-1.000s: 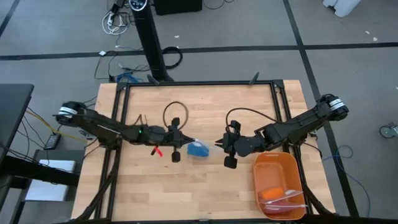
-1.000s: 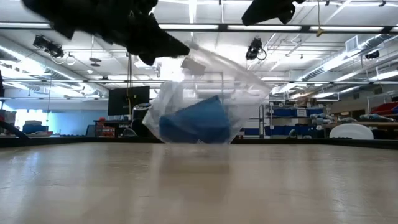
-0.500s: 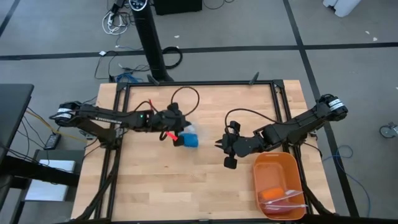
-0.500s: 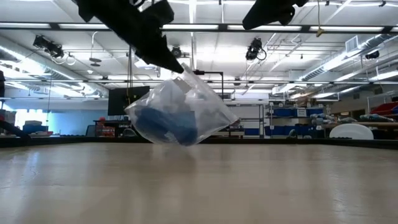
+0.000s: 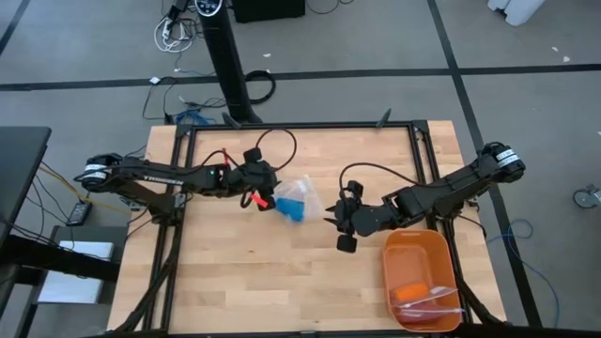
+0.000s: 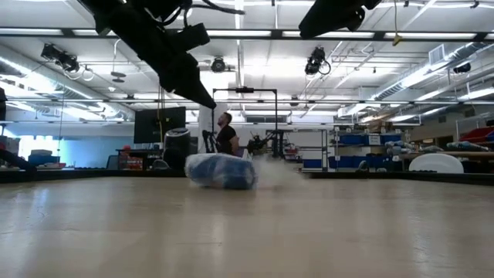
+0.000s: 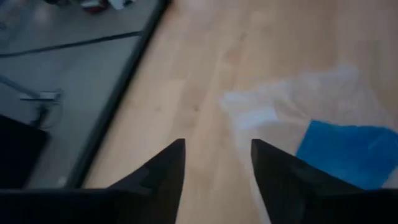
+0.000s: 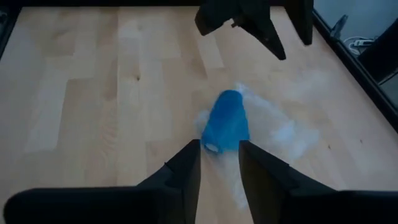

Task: Roll bandage
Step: Put the blue bandage into the transparent zip lock bag

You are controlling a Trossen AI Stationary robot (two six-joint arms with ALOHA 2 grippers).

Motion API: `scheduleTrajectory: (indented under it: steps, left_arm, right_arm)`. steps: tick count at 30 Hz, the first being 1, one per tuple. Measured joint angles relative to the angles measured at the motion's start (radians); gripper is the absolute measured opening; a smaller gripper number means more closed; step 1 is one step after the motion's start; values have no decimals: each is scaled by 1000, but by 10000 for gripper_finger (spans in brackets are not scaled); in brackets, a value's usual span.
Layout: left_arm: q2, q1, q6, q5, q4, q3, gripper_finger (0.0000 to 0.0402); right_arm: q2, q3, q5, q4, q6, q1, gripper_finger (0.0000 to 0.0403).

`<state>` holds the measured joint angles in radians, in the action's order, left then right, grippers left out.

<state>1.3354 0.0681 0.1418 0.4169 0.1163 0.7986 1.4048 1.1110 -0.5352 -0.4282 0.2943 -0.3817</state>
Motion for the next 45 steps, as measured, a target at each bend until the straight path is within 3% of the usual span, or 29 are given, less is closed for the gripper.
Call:
scheduleTrajectory:
  steps: [4, 9, 16, 22, 27, 34, 38, 43, 45]
  left_arm:
    - [-19, -8, 12, 28, 56, 0, 220]
    - [-22, -71, -66, -60, 177, -28, 229]
    - [-22, -201, -199, -34, -111, -213, 228]
    - [-23, -265, -232, -24, -409, -313, 227]
    - [-27, -299, -232, 9, -413, -320, 227]
    - [-29, -335, -233, 46, -417, -319, 227]
    - [-29, -351, -234, 63, -415, -319, 227]
    - [-29, -363, -234, 92, -414, -319, 227]
    - [-29, -366, -234, 103, -414, -319, 227]
  right_arm:
    - [0, 0, -15, 0, 0, 0, 127]
    - [97, -13, 0, 85, -2, 1, 134]
    - [347, 17, 7, 300, -51, 35, 135]
    - [524, 153, -48, 300, -183, 62, 141]
    - [644, 301, -127, 151, -264, 75, 145]
    - [740, 438, -93, 14, -269, 135, 142]
    - [750, 441, -7, -4, -239, 170, 119]
    - [753, 441, 29, -22, -237, 195, 23]
    - [753, 441, 32, -25, -247, 197, 11]
